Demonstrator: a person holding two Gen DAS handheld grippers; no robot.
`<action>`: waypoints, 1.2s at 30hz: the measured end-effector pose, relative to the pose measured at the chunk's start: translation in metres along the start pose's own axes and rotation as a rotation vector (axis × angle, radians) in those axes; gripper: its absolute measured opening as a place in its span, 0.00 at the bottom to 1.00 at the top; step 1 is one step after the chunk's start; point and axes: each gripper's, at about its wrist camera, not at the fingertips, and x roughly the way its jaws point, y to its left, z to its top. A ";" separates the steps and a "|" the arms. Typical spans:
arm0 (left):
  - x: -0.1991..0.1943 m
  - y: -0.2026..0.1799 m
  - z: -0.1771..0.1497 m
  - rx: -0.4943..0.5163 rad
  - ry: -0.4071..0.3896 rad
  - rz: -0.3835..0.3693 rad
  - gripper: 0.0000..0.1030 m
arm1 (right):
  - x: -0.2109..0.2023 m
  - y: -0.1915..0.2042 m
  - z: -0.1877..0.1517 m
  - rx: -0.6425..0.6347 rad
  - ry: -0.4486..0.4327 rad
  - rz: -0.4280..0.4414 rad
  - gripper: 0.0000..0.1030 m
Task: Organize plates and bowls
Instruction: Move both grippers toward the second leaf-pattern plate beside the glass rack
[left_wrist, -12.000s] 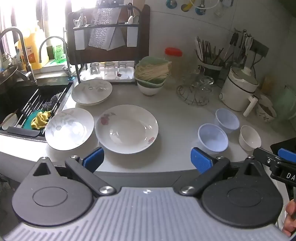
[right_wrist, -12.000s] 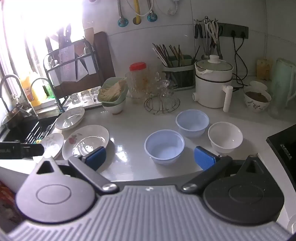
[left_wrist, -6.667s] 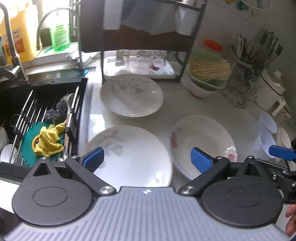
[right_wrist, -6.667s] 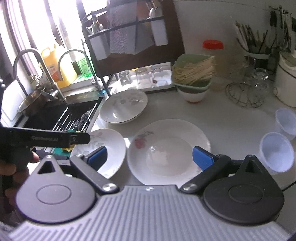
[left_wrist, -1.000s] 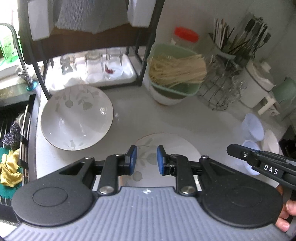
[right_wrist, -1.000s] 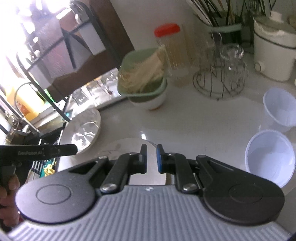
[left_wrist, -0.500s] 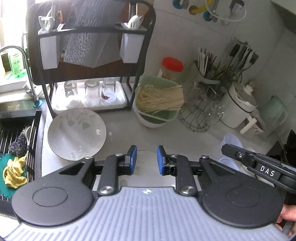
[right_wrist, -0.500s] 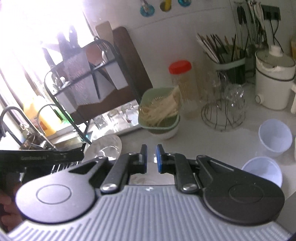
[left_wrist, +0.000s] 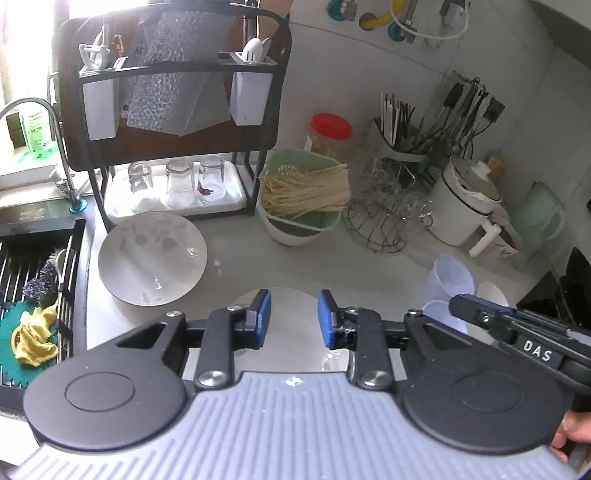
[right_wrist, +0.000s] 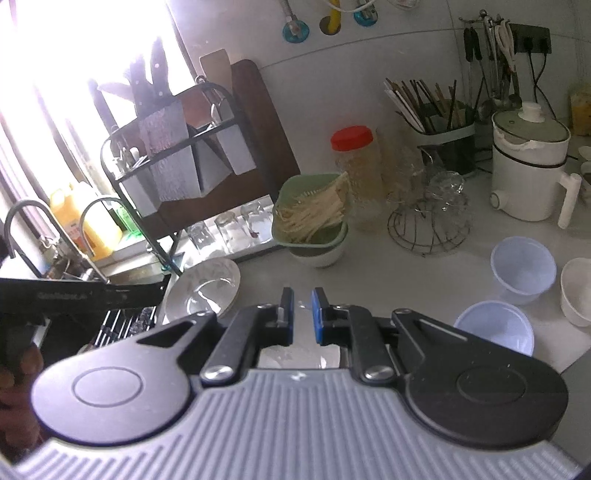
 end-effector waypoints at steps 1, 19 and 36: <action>0.001 0.000 -0.002 -0.001 0.000 0.011 0.35 | -0.001 0.000 0.000 -0.005 0.001 -0.005 0.14; -0.005 0.004 -0.011 -0.023 -0.013 0.112 0.88 | 0.009 -0.003 -0.001 -0.064 0.017 0.028 0.88; 0.017 0.019 -0.002 -0.087 -0.011 0.186 0.96 | 0.041 -0.006 0.005 -0.094 0.077 0.119 0.88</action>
